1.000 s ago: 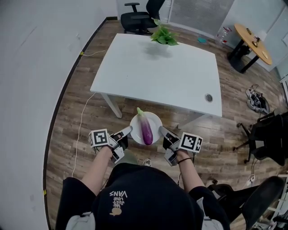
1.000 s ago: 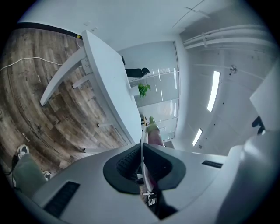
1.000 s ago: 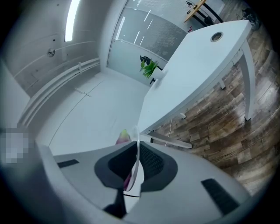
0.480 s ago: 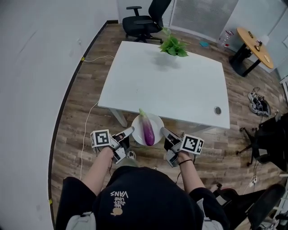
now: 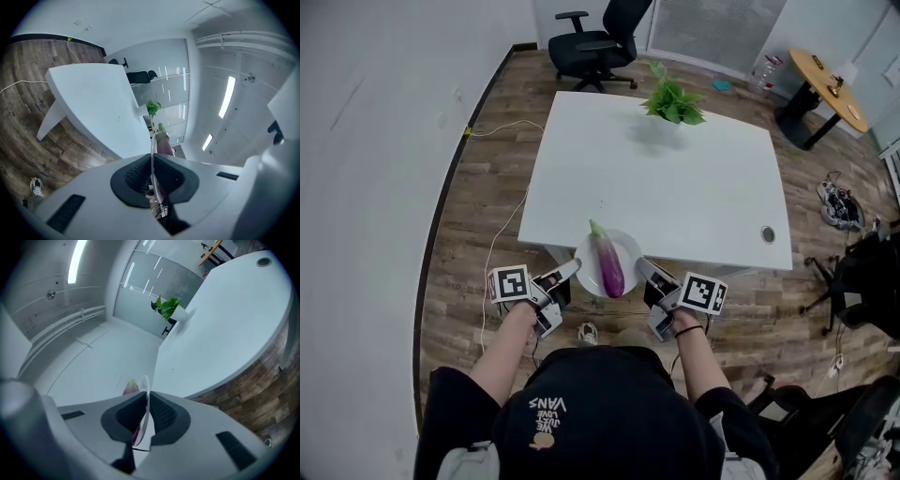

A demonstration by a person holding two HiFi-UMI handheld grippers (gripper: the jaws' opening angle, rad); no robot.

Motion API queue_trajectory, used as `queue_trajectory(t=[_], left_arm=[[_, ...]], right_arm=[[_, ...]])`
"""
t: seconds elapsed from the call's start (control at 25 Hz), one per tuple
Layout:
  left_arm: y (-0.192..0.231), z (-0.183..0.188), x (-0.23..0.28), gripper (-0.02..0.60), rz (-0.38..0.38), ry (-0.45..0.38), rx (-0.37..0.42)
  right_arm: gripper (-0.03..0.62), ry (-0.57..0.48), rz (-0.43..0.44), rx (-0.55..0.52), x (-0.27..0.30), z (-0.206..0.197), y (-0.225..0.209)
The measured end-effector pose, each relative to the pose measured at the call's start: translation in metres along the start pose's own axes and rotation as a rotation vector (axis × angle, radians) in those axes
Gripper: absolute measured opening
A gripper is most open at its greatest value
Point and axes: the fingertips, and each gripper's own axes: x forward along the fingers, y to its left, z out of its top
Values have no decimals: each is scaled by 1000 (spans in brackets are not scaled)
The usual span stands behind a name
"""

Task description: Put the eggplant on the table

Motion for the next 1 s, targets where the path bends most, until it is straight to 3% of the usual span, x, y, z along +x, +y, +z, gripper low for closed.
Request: queue_trajectory(t=[0.36,0.52,0.72,1.0], left_arm=[[15,38,17,25,-11,-23,-21],[14,67,38,26,-47,-59,-44],[18,103,64,25,-11,-86,-13],[15,156,103,25,-34,-125,-34]], right_arm=[[31,20,-13,-4,34,27,-12],[31,35,4,-11,57,58,-19],[31,65,38,-33,82,103,-18],[31,97,59,-55,120,161,-25]])
